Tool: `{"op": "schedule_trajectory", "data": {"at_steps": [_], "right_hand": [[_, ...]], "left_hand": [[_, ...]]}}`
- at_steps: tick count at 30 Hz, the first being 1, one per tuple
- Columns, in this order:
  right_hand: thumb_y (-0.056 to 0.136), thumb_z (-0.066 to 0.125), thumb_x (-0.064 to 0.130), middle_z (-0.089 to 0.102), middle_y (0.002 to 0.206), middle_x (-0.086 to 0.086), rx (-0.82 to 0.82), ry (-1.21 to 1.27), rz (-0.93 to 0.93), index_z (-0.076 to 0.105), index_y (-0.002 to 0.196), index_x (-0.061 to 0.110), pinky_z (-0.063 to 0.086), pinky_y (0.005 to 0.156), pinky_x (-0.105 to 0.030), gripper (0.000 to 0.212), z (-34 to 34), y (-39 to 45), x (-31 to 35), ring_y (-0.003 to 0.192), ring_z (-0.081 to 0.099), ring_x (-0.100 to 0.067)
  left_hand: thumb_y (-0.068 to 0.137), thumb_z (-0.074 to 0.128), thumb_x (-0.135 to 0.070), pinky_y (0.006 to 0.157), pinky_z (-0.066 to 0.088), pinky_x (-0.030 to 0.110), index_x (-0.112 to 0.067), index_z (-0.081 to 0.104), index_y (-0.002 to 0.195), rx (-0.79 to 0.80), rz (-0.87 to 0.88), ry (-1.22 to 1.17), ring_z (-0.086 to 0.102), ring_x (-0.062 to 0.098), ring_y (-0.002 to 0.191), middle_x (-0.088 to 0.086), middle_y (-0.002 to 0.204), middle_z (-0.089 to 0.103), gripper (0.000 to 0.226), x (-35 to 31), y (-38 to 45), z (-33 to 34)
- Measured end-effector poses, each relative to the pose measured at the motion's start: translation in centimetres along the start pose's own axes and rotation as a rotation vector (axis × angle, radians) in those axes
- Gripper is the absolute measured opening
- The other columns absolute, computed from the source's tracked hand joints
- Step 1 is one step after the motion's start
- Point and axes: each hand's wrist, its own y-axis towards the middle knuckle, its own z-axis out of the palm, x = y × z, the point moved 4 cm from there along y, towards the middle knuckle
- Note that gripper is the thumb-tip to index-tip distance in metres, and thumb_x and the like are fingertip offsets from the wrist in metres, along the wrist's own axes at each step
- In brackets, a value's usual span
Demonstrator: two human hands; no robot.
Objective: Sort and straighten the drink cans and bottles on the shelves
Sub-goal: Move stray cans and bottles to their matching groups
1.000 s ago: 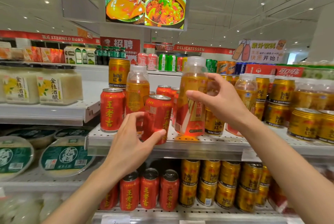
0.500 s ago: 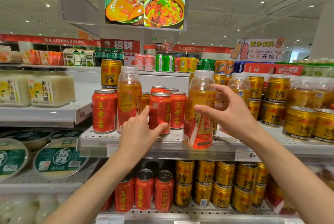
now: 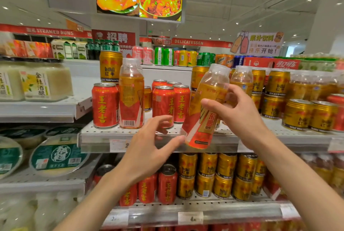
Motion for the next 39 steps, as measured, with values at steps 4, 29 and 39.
{"op": "schedule_trajectory", "data": {"at_steps": [4, 29, 39], "right_hand": [[0.072, 0.084, 0.042, 0.074, 0.115, 0.005, -0.004, 0.128, 0.106, 0.052, 0.137, 0.025, 0.059, 0.064, -0.017, 0.074, 0.5, -2.2, -1.1, 0.096, 0.073, -0.003], [0.076, 0.086, 0.035, 0.076, 0.115, 0.001, -0.008, 0.183, 0.229, 0.055, 0.130, 0.021, 0.061, 0.085, -0.040, 0.064, -30.0, -0.7, -14.0, 0.101, 0.075, -0.014], [0.074, 0.085, 0.039, 0.075, 0.113, 0.006, -0.020, 0.089, 0.166, 0.059, 0.125, 0.028, 0.063, 0.083, -0.037, 0.058, -35.0, 1.4, -15.2, 0.101, 0.073, -0.008]], "left_hand": [[0.077, 0.068, -0.065, 0.094, 0.053, 0.022, -0.050, 0.041, 0.140, 0.150, -0.006, -0.124, 0.057, -0.012, 0.111, -0.028, 0.126, 0.056, 0.071, -0.5, -0.7, 1.7], [0.074, 0.068, -0.065, 0.085, 0.056, 0.027, -0.050, 0.053, 0.128, 0.220, 0.000, -0.179, 0.064, -0.002, 0.103, -0.026, 0.115, 0.065, 0.058, -16.1, 4.4, 29.9], [0.075, 0.068, -0.064, 0.086, 0.056, 0.022, -0.049, 0.049, 0.130, 0.248, 0.039, -0.157, 0.059, -0.006, 0.108, -0.028, 0.117, 0.061, 0.060, -18.3, 7.3, 34.6]]}}
